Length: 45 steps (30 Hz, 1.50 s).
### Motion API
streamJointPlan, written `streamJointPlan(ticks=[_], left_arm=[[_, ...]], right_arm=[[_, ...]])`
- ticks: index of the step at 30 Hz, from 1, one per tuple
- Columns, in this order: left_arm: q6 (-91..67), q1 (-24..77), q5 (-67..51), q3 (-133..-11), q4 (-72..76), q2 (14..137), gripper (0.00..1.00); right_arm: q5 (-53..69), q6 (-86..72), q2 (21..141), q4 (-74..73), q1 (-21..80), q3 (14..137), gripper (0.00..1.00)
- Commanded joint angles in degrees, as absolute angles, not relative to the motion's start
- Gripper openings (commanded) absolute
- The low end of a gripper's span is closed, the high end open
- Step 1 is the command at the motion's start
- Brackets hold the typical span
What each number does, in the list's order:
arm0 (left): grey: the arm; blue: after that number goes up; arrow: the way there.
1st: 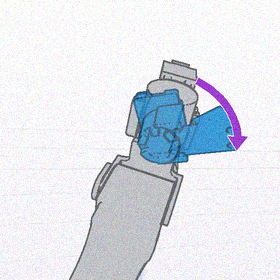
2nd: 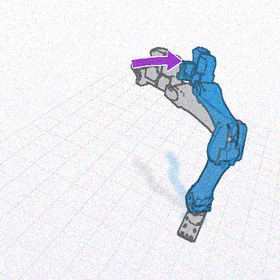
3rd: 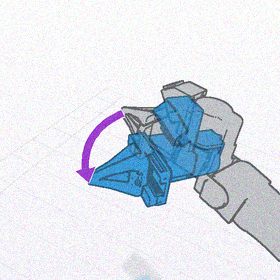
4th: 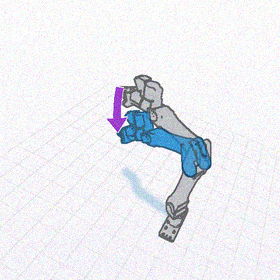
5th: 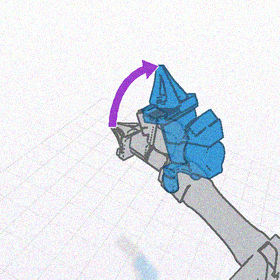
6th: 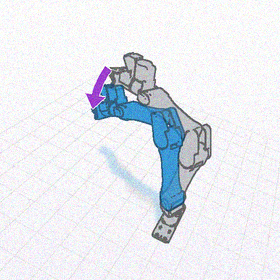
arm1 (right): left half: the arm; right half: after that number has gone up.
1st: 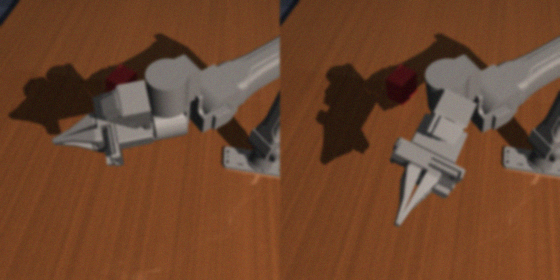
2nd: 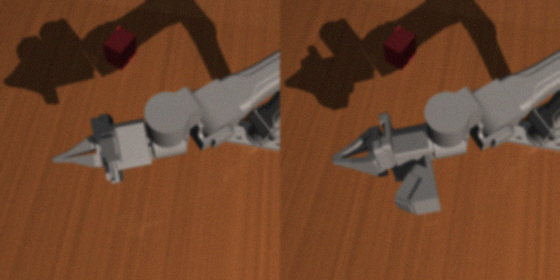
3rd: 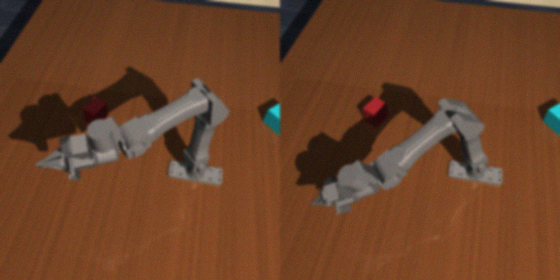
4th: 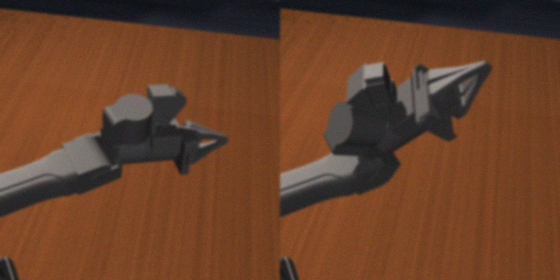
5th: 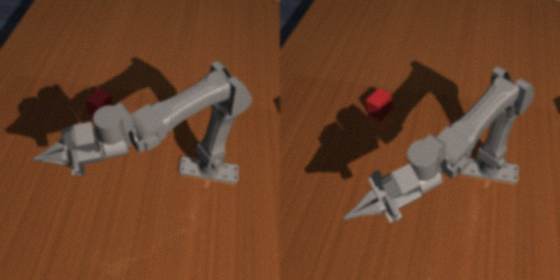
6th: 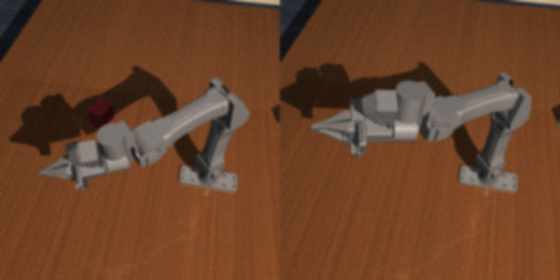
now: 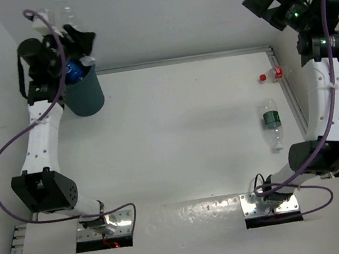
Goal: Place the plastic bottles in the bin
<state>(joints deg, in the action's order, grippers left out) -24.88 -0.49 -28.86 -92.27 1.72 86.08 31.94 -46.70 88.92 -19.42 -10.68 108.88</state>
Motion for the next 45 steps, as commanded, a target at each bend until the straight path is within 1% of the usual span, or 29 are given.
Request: streamJointPlan(ticks=[1,2,3,5,9,11,13,15,18,20,21,22,24,25,26,27,32,33,37,41,44,45], left_arm=[[-8.46,-4.56,-12.07,-94.24,4.54,85.42,0.41],[-6.87,-6.57,-10.91,-93.0,7.27,85.43,0.41],[-5.55,-7.2,-10.9,-92.12,11.91,86.3,0.41],[-2.21,-7.82,-9.77,-91.58,14.23,89.45,0.41],[-3.08,-9.4,-6.86,-94.21,19.06,96.74,0.41],[-3.08,-10.02,-2.93,-96.84,19.6,99.74,0.4],[-4.3,-11.42,-1.5,-98.78,18.64,103.7,0.37],[-4.83,-12.12,0.09,-100.1,18.11,105.2,0.37],[-6.06,-13.44,0.09,-100.11,15.65,106.26,0.37],[-6.06,-13.45,0.88,-97.4,15.64,105.56,0.37],[-6.06,-13.45,1.57,-96.69,15.64,105.56,0.42],[-6.06,-13.45,2.19,-96.07,15.64,105.03,0.53],[-6.06,-13.45,2.2,-95.54,15.64,104.51,0.77],[-6.06,-13.45,2.2,-95.54,14.95,104.5,0.93],[-6.06,-13.45,2.2,-95.54,14.94,104.5,0.98],[-6.06,-13.45,1.07,-96.32,13.98,104.5,1.0],[-5.54,-13.45,-2.1,-102.38,10.99,105.03,1.0],[-5.54,-13.45,-2.63,-105.09,10.38,104.51,1.0],[-6.24,-12.23,-4.04,-112.4,7.74,101.35,1.0],[-2.48,-9.06,-6.24,-112.94,6.7,96.95,1.0],[0.79,-4.76,-6.77,-108.82,5.54,91.77,1.0],[2.1,-3.7,-6.77,-105.24,5.54,88.89,1.0]], right_arm=[[34.89,-39.5,85.01,-23.65,-13.7,103.56,1.0],[34.89,-38.16,84.29,-23.64,-14.49,97.36,1.0],[34.54,-36.75,83.68,-23.64,-14.59,95.56,1.0],[33.75,-32.97,82.36,-23.82,-15.29,91.34,1.0],[31.65,-29.01,82.0,-24.43,-16.26,84.48,1.0],[31.29,-27.26,81.48,-25.4,-17.13,83.5,1.0],[31.11,-25.93,81.39,-25.93,-17.75,81.65,1.0],[31.02,-24.44,80.6,-26.45,-18.98,79.91,1.0],[30.85,-22.24,80.15,-27.33,-20.65,78.49,1.0],[30.85,-21.54,79.19,-27.86,-22.05,77.44,1.0],[30.68,-21.27,79.45,-28.04,-22.23,77.08,1.0],[30.59,-20.83,79.37,-28.21,-22.85,76.73,1.0],[30.06,-19.17,79.45,-28.3,-23.2,76.2,1.0],[29.28,-18.99,79.54,-28.56,-23.2,75.59,1.0],[28.83,-17.68,80.06,-29.09,-23.38,75.59,1.0],[28.22,-16.97,80.33,-29.27,-23.38,75.41,1.0],[21.81,-13.63,82.44,-31.81,-23.29,75.85,0.99],[19.1,-12.93,83.14,-32.95,-23.29,75.94,0.99],[14.95,-9.24,84.55,-36.64,-23.03,74.81,0.96],[9.86,-5.81,85.51,-37.35,-23.03,72.07,0.95],[5.55,-4.48,87.1,-38.32,-21.89,71.72,0.94],[4.23,-4.4,89.19,-38.49,-21.19,71.89,0.94]])
